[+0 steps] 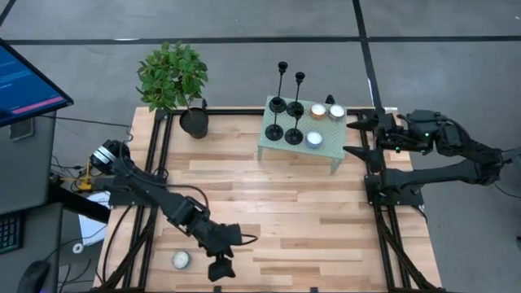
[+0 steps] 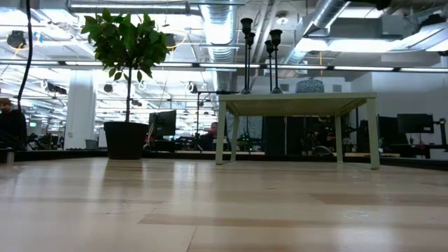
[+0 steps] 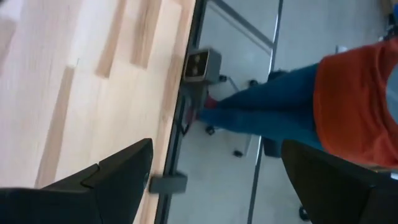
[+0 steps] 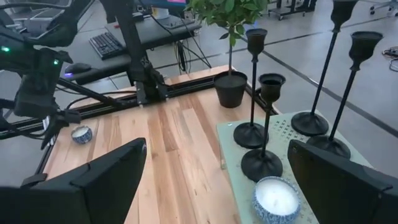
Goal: Pick & Place candle stick holders
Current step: Put the blue scented candle on the shelf
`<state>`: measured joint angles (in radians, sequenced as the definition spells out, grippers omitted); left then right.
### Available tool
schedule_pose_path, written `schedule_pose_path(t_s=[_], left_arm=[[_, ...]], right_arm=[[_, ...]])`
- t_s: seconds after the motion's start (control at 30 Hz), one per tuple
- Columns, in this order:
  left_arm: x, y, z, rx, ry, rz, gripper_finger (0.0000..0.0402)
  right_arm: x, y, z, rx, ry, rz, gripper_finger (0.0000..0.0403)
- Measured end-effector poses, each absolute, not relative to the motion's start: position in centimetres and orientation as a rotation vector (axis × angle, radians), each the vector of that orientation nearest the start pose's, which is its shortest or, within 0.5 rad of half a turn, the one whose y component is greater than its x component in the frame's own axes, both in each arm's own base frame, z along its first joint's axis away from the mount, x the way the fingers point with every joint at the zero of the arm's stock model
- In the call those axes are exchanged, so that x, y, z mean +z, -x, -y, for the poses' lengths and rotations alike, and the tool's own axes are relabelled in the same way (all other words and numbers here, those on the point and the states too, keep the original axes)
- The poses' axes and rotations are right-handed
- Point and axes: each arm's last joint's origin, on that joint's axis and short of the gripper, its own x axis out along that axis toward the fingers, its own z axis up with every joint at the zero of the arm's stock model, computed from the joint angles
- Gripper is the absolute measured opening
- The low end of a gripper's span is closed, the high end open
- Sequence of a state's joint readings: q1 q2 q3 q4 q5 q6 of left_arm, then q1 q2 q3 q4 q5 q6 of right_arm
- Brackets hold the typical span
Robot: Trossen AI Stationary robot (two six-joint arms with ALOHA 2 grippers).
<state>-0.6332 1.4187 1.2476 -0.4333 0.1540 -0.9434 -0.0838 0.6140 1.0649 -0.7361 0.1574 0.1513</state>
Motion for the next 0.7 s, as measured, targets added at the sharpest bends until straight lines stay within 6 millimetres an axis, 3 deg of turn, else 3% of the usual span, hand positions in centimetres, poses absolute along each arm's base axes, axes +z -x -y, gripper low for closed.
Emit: schedule_pose_path(t_s=[0.23,0.4,0.57,0.7], left_arm=[[32.7,-27.0,19.8,-0.389,0.826,-0.736,0.0355],[35.0,-28.1,21.0,-0.562,0.937,-0.462,0.0355],[38.0,-28.1,20.9,-0.707,0.976,-0.160,0.0355],[39.9,-27.7,20.0,-0.649,1.007,0.055,0.0355]], right_arm=[[38.8,-9.0,1.2,-0.262,-0.137,-0.281,0.0381],[38.4,-8.6,1.2,-0.266,-0.147,-0.325,0.0381],[38.3,-8.6,1.1,-0.243,-0.164,-0.335,0.0381],[38.3,-8.6,1.1,-0.242,-0.164,-0.334,0.0381]])
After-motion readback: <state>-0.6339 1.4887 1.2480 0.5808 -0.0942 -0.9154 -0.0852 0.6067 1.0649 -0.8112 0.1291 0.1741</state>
